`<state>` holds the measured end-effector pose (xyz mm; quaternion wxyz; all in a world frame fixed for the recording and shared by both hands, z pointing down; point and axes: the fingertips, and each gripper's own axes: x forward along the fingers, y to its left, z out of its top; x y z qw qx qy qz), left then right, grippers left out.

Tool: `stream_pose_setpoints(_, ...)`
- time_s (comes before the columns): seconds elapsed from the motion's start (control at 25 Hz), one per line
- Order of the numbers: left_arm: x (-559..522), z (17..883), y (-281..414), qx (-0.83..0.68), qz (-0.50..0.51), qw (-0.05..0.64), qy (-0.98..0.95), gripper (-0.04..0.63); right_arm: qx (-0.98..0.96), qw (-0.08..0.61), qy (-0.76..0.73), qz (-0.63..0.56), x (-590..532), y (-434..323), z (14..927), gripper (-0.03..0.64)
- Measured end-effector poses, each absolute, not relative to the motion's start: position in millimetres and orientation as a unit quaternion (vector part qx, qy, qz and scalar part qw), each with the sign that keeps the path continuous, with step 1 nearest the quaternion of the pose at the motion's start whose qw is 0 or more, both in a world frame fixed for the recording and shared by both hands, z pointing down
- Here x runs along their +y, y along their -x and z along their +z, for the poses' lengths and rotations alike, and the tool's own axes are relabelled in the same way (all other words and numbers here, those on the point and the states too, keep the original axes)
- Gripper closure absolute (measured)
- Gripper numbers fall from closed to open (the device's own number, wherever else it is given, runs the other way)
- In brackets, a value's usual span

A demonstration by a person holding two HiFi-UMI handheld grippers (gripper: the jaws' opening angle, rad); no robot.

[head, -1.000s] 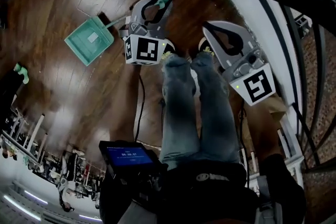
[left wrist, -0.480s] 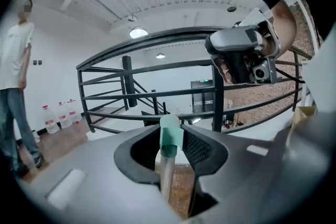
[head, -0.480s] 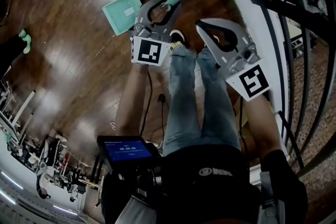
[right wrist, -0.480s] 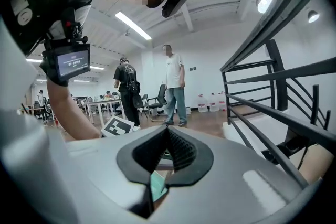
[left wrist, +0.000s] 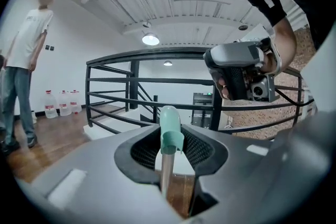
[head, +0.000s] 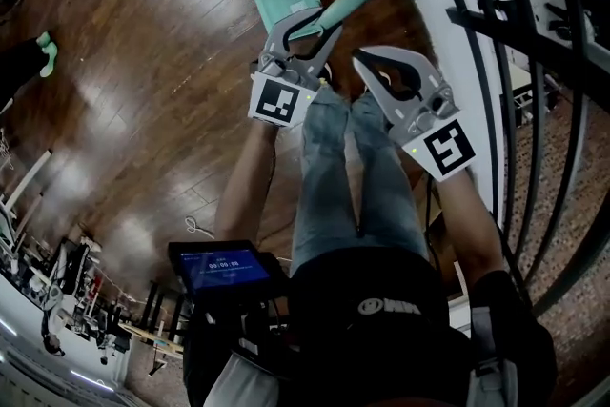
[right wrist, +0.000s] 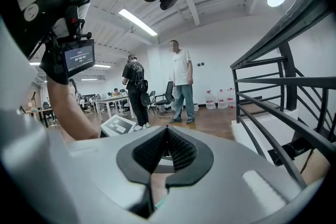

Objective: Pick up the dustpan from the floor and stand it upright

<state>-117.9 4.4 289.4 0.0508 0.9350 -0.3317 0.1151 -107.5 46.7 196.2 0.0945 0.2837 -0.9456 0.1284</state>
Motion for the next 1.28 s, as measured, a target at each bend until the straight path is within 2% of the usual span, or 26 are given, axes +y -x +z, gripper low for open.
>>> stream_pose_setpoints(0.32, 11, 289, 98, -0.318, 0.098, 0.047, -0.942, 0.457, -0.942, 0.099, -0.288, 0.143, 42, 106, 204, 0.614)
stream_pose_setpoints(0.84, 18, 307, 110, -0.329, 0.167, 0.062, -0.927, 0.469, -0.939, 0.081, -0.304, 0.137, 38, 90, 186, 0.614)
stream_pose_setpoints(0.88, 17, 306, 110, -0.328, 0.167, 0.063, -0.927, 0.467, -0.940, 0.081, -0.303, 0.137, 38, 90, 183, 0.614)
stream_pose_setpoints(1.0, 12, 303, 112, -0.333, 0.165, 0.070, -0.926, 0.398, -0.941, 0.080, -0.300, 0.132, 37, 88, 177, 0.614)
stream_pose_setpoints(1.28, 17, 305, 127, -0.348, 0.177, 0.090, -0.916, 0.404, -0.941, 0.087, -0.300, 0.131, 36, 84, 175, 0.614)
